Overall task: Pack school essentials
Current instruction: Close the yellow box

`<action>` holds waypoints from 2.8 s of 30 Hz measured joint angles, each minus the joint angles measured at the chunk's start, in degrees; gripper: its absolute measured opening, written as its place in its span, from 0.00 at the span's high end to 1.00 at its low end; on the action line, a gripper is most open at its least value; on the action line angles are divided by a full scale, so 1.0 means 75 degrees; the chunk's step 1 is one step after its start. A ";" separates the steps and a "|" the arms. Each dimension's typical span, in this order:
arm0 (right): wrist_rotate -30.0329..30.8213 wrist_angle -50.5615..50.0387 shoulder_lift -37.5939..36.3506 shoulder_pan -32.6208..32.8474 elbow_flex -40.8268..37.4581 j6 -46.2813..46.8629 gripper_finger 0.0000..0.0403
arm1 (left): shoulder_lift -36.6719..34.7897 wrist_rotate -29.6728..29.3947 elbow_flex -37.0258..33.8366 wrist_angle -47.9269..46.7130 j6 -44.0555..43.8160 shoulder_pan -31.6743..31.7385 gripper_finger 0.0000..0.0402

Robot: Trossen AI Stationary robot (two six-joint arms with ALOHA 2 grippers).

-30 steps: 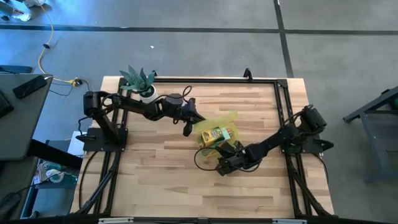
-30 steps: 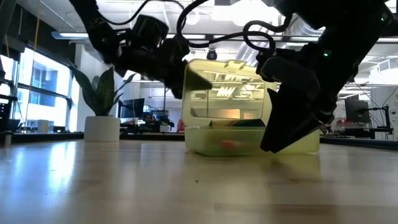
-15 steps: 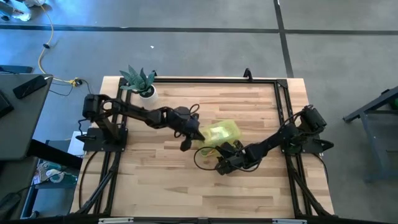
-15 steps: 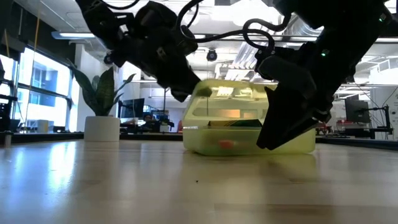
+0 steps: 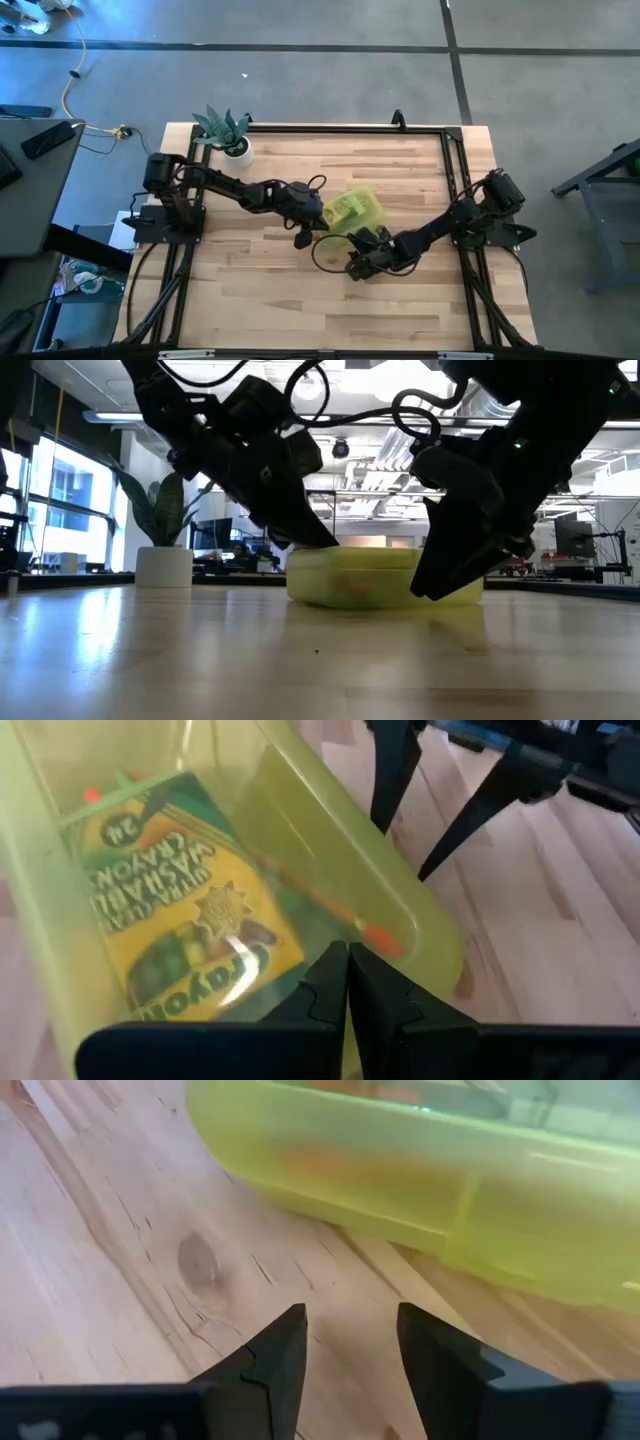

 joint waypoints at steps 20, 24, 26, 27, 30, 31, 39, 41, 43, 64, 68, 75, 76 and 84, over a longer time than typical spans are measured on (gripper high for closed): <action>0.1358 -0.1077 -0.1840 -0.0066 0.0006 -0.0629 0.63 | 0.0155 0.0020 0.0017 -0.0042 -0.0058 0.0055 0.99; 0.1636 -0.1685 -0.2121 -0.0485 0.0006 -0.0802 0.63 | 0.0157 0.0018 0.0015 -0.0019 -0.0065 0.0058 0.99; 0.1437 -0.1899 -0.2052 -0.0718 0.0003 -0.0804 0.63 | 0.0160 0.0018 0.0015 -0.0019 -0.0079 0.0058 0.99; 0.1295 -0.1937 -0.1962 -0.0835 0.0003 -0.0809 0.63 | 0.0160 0.0018 0.0012 -0.0001 -0.0079 0.0058 0.99; 0.0938 -0.2173 -0.1670 -0.1094 -0.0006 -0.0807 0.63 | 0.0163 0.0018 0.0007 0.0004 -0.0079 0.0058 0.99; 0.0837 -0.2203 -0.1606 -0.1151 -0.0006 -0.0801 0.63 | 0.0163 0.0016 0.0006 0.0007 -0.0079 0.0058 0.99; 0.0223 -0.2110 -0.1019 -0.1401 0.0041 -0.0538 0.63 | 0.0172 0.0015 0.0003 -0.0044 -0.0058 0.0097 0.99; 0.0207 -0.1997 -0.1007 -0.1369 0.0032 -0.0437 0.63 | 0.0168 0.0062 0.0003 -0.0106 -0.0058 0.0178 0.99; 0.0216 -0.1832 -0.0995 -0.1307 0.0023 -0.0310 0.63 | 0.0163 0.0134 0.0000 -0.0217 -0.0058 0.0303 0.99; 0.0438 -0.1593 -0.0965 -0.1006 0.0020 0.1074 0.63 | 0.0178 0.0574 0.0000 -0.0181 -0.0069 0.0959 0.99; 0.0501 -0.1728 -0.0965 -0.1082 0.0015 0.0965 0.63 | 0.0181 0.0656 0.0000 -0.0180 -0.0248 0.0877 0.99; 0.0695 -0.1612 -0.0991 -0.0988 0.0001 0.0798 0.63 | 0.0172 0.0548 -0.0001 -0.0149 -0.0282 0.0916 0.99; 0.0766 -0.1612 -0.1018 -0.0943 -0.0005 0.0783 0.63 | 0.0147 0.0545 -0.0006 -0.0139 -0.0280 0.0918 0.99; 0.1095 -0.1679 -0.1783 -0.0659 -0.0035 -0.0059 0.63 | -0.0450 0.0502 -0.0046 -0.0386 -0.0189 0.0918 0.99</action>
